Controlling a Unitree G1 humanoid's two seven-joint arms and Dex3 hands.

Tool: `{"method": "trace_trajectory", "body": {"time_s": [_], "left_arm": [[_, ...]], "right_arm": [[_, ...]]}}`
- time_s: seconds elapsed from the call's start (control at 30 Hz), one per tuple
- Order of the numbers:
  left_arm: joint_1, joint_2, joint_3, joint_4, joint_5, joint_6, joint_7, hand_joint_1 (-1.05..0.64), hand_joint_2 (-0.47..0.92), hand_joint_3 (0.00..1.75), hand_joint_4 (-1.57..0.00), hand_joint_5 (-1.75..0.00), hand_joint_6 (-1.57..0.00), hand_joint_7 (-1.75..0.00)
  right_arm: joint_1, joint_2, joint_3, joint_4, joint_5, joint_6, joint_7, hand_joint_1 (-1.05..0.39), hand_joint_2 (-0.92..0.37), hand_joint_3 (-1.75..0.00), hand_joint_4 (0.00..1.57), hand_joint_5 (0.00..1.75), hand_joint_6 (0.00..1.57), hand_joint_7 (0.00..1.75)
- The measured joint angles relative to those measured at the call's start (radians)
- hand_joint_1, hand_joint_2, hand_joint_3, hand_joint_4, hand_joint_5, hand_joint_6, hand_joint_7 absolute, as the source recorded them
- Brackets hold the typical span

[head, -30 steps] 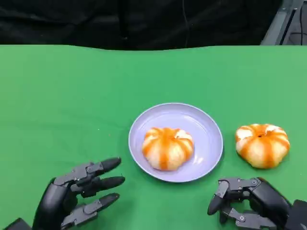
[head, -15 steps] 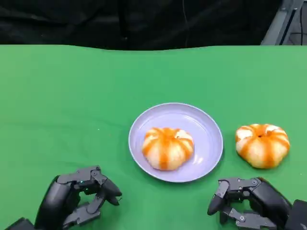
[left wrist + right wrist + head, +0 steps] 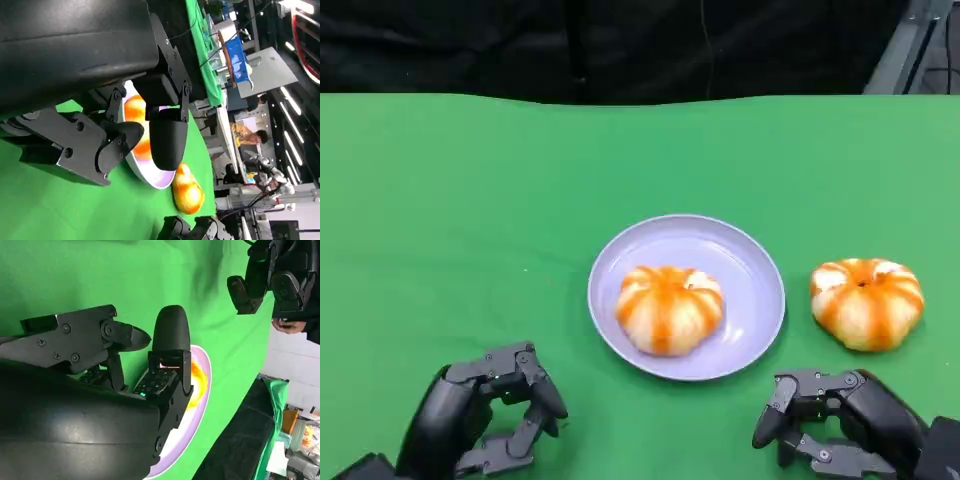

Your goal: Grasp the bread from the table and place it into the plate.

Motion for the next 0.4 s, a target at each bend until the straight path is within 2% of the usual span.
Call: {"method": "trace_trajectory", "body": {"time_s": [0.4], "left_arm": [[0.023, 0.000, -0.014, -0.014, 0.009, 0.000, 0.003, -0.02, 0.55, 1.13, -0.77, -1.63, -0.83, -1.35]], "right_arm": [[0.016, 0.000, 0.000, -0.036, -0.001, 0.004, -0.004, 0.00, -0.92, -0.48, 0.72, 1.52, 0.81, 1.07]]}}
